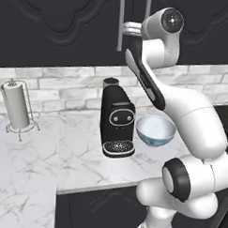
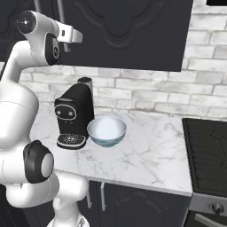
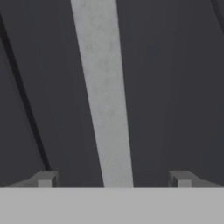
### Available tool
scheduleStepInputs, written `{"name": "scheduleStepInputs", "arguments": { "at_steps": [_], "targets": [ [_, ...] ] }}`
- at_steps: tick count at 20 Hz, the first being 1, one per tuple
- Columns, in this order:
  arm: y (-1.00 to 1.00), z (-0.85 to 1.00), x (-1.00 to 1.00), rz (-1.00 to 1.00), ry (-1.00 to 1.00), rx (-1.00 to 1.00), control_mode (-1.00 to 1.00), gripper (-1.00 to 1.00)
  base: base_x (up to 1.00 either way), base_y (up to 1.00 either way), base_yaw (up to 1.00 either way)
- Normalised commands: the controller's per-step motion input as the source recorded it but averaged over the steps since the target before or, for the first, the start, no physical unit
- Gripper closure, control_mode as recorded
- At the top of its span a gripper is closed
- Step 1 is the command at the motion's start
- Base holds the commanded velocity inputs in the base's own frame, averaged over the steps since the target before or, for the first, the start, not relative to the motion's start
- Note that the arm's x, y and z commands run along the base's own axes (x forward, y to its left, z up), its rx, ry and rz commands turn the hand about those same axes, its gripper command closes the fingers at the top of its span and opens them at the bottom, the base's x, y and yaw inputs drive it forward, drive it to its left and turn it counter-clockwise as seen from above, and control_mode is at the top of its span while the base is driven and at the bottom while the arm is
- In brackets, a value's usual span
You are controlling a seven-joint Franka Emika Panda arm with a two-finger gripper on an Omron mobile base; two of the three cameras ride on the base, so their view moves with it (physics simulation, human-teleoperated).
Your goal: Open the cabinet. Pick the kiwi and pear from the cabinet and place them into the bowl. Then close the cabinet.
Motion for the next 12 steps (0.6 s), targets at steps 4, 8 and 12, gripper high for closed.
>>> {"name": "scheduleStepInputs", "arguments": {
  "at_steps": [4, 8, 12],
  "targets": [
    [0.00, 0.00, 0.01, 0.00, 0.00, 0.00, -1.00, 1.00, 0.00, 0.00, 0.00],
    [0.00, 0.00, 0.00, 0.00, 0.00, 0.00, -1.00, 1.00, 0.00, 0.00, 0.00],
    [0.00, -0.14, 0.06, 0.06, 0.00, 0.00, -1.00, 1.00, 0.00, 0.00, 0.00]
  ]
}}
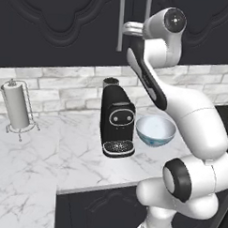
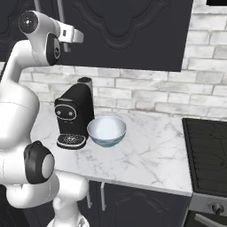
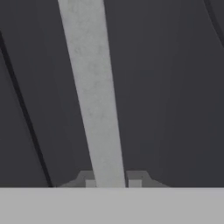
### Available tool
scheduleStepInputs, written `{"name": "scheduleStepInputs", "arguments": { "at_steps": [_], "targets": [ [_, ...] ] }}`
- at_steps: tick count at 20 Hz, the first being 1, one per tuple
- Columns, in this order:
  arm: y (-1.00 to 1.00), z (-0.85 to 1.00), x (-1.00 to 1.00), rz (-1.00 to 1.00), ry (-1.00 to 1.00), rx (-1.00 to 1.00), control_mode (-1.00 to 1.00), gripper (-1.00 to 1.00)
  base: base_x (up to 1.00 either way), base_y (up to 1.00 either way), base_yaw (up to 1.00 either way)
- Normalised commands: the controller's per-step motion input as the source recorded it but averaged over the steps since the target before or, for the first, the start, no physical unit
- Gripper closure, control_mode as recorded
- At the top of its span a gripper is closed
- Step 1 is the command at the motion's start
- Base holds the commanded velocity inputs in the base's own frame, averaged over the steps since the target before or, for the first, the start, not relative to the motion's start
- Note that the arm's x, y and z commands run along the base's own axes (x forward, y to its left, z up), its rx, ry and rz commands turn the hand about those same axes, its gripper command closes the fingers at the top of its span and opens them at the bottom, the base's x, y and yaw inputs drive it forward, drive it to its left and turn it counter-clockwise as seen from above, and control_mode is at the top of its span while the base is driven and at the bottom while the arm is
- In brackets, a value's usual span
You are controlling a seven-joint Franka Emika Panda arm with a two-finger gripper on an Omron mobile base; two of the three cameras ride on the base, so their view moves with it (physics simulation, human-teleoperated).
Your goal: Open the cabinet. Pick the kiwi and pear from the cabinet and place them into the bowl. Then close the cabinet.
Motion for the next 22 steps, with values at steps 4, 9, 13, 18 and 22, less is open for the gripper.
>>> {"name": "scheduleStepInputs", "arguments": {
  "at_steps": [4, 9, 13, 18, 22],
  "targets": [
    [-0.02, -0.11, 0.00, 0.16, 0.01, 0.00, -1.00, 1.00, 0.00, 0.00, 0.00],
    [-0.20, 0.00, -0.29, 0.15, 0.00, 0.00, -1.00, 1.00, 0.00, 0.00, 0.00],
    [-0.11, 0.00, -0.66, 0.07, -0.01, 0.00, -1.00, 1.00, 0.00, 0.00, 0.00],
    [-0.17, 0.00, -0.98, 0.00, -0.04, 0.00, -1.00, 1.00, 0.00, 0.00, 0.00],
    [-0.39, 0.00, -1.00, 0.00, -0.02, 0.00, -1.00, 1.00, 0.00, 0.00, 0.00]
  ]
}}
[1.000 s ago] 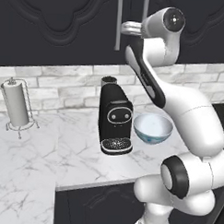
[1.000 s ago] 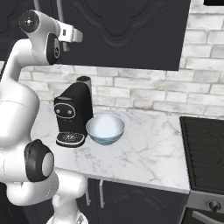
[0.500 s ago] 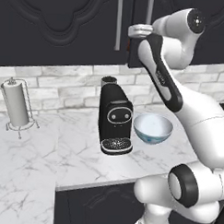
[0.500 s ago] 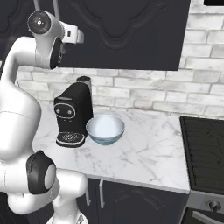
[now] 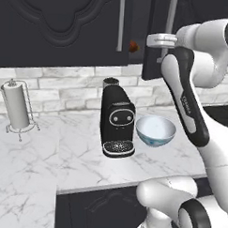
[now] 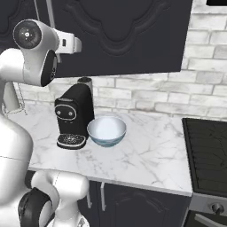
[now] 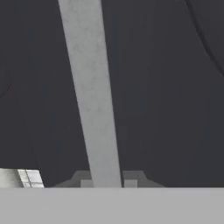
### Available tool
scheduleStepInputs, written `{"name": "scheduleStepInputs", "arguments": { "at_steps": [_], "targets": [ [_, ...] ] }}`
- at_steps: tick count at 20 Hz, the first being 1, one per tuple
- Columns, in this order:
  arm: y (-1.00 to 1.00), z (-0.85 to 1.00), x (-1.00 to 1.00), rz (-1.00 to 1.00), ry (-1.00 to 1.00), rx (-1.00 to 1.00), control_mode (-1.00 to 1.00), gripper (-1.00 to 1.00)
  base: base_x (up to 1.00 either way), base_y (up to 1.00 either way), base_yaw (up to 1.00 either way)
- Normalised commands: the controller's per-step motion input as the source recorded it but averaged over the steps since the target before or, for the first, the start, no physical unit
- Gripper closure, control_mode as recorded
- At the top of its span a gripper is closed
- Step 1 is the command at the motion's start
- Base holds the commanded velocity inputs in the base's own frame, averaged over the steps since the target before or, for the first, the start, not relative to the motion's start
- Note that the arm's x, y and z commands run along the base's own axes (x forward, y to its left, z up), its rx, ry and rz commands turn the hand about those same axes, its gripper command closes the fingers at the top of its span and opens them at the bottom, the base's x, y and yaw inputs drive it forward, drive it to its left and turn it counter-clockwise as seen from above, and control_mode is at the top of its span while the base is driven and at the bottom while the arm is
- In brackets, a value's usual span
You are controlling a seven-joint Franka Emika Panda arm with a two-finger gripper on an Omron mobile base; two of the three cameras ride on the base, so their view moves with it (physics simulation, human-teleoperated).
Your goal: Open the cabinet. Pick the kiwi and pear from the cabinet and place them into the bowl. Then close the cabinet.
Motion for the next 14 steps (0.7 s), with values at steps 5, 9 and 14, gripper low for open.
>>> {"name": "scheduleStepInputs", "arguments": {
  "at_steps": [5, 9, 14],
  "targets": [
    [-0.53, 0.00, -1.00, 0.00, -0.01, 0.00, -1.00, 1.00, 0.00, 0.00, 0.00],
    [-0.50, 0.00, -0.78, 0.01, 0.00, 0.00, -1.00, 1.00, 0.00, 0.00, 0.00],
    [-0.36, 0.00, -0.43, 0.04, 0.01, 0.00, -1.00, -1.00, 0.00, 0.00, 0.00]
  ]
}}
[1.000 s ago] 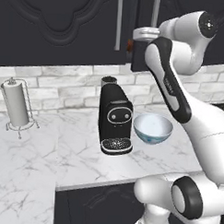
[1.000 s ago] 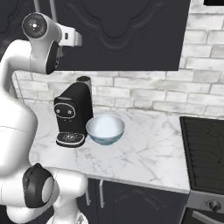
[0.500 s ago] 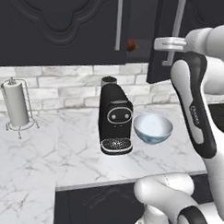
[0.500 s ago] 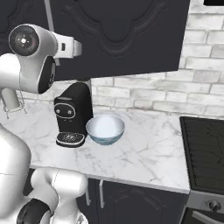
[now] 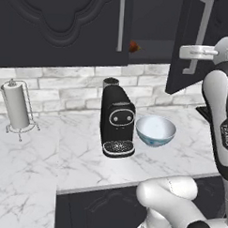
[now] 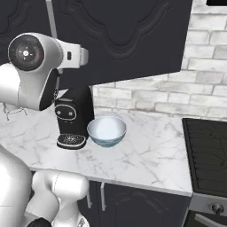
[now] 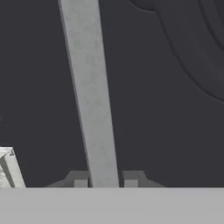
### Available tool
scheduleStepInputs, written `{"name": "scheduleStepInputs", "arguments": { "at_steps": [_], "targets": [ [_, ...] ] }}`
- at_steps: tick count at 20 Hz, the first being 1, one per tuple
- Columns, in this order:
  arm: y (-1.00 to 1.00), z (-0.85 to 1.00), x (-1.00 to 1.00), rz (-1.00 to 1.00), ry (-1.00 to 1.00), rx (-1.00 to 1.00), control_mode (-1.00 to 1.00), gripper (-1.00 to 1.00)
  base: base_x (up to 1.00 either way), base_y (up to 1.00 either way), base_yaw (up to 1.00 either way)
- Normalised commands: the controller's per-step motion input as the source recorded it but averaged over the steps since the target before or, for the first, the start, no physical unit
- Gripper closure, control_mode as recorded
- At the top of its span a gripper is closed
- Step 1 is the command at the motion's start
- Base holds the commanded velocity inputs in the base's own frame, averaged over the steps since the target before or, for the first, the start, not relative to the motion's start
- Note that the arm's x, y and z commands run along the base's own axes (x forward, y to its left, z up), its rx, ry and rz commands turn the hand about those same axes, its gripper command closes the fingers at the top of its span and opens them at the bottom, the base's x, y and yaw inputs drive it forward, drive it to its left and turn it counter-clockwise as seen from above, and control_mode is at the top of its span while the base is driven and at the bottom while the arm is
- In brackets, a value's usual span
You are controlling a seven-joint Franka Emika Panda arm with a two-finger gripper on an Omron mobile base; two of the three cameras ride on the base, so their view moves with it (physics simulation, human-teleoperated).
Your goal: Open the cabinet. Pick the kiwi and pear from the cabinet and place them into the bowl. Then close the cabinet.
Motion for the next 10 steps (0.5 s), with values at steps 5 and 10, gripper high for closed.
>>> {"name": "scheduleStepInputs", "arguments": {
  "at_steps": [5, 10],
  "targets": [
    [-0.16, 0.00, 0.00, 0.06, 0.00, 0.00, -1.00, -1.00, 0.00, 0.00, 0.00],
    [-0.33, 0.00, -0.29, 0.12, 0.00, 0.00, -1.00, -1.00, 0.00, 0.00, 0.00]
  ]
}}
